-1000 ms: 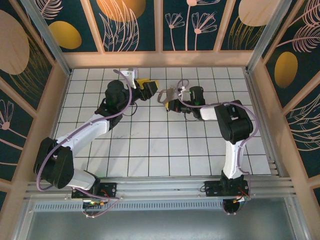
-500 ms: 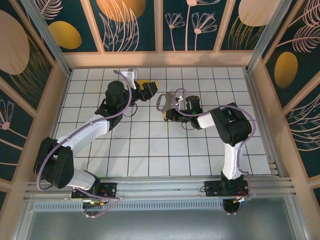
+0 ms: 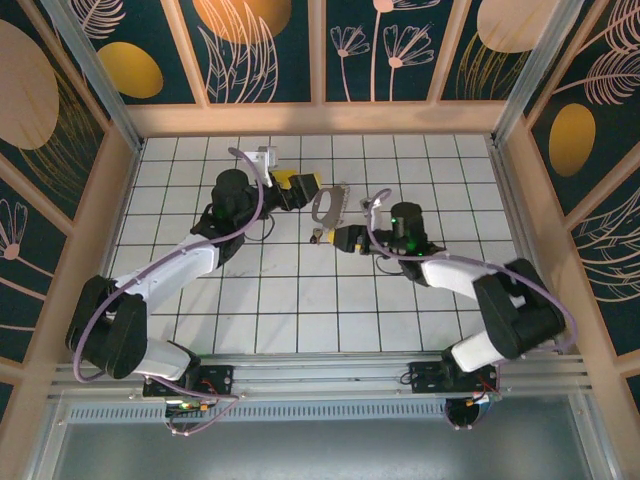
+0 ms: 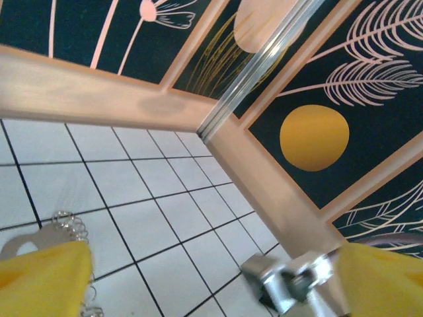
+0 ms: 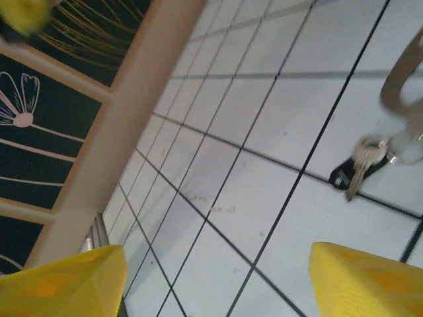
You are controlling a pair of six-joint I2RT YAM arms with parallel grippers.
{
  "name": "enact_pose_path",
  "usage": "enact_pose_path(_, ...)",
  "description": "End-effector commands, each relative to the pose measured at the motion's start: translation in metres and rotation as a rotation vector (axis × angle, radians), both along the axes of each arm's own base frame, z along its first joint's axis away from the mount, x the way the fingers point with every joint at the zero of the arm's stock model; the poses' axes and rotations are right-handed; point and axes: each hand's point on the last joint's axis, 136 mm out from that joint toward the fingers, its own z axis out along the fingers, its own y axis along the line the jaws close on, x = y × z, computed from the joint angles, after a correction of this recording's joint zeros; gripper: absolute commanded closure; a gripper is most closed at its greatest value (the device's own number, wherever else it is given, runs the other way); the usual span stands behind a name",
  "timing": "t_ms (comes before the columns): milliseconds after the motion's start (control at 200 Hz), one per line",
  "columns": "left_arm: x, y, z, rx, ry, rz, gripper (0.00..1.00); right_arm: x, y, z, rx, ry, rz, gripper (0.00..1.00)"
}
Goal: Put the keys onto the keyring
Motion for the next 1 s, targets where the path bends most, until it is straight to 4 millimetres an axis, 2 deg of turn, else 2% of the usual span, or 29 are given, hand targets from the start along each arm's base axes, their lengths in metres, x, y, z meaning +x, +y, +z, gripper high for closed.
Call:
enact_pose_path(0,-0.006,0.017,0.019,-0.004,-0.052,0.078,0.01,0.009,-0.032,0.011,-0.066,-0.047,-0.103,0.05)
enact_pose_path(20,-0.006,0.022,0.019,0.004,-0.056,0.1,0.01,0.012,-0.039,0.014,-0.076,-0.054,-0.13,0.01)
enact_pose_path(130,-0.003,0.06,0.018,0.059,-0.076,0.297,0.01,0.035,-0.078,0.042,-0.135,-0.123,-0.308,0.01)
enact_pose_path(195,-0.004,0.09,0.018,0.11,-0.114,0.448,0.01,0.048,-0.105,0.057,-0.188,-0.161,-0.44,0.01)
enact_pose_path(335,-0.023,0.154,0.018,0.205,-0.271,0.728,0.01,0.075,-0.165,0.079,-0.27,-0.218,-0.714,0.01)
enact_pose_path(385,-0.032,0.174,0.02,0.242,-0.321,0.816,0.01,0.082,-0.186,0.082,-0.299,-0.232,-0.803,0.01)
enact_pose_path(445,-0.038,0.196,0.013,0.31,-0.333,0.903,0.01,0.087,-0.211,0.082,-0.329,-0.265,-0.905,0.01)
enact_pose_path(581,-0.048,0.246,-0.02,0.395,-0.297,1.042,0.01,0.086,-0.264,0.067,-0.396,-0.302,-1.155,0.01)
enact_pose_path(711,-0.055,0.28,-0.052,0.422,-0.265,1.12,0.01,0.084,-0.286,0.049,-0.543,-0.359,-1.213,0.01)
enact_pose_path(866,-0.048,0.294,-0.082,0.535,-0.257,1.15,0.01,0.087,-0.3,0.023,-0.688,-0.368,-1.219,0.01)
enact_pose_path(996,-0.048,0.296,-0.101,0.553,-0.285,1.139,0.01,0.086,-0.301,0.005,-0.683,-0.387,-1.185,0.01)
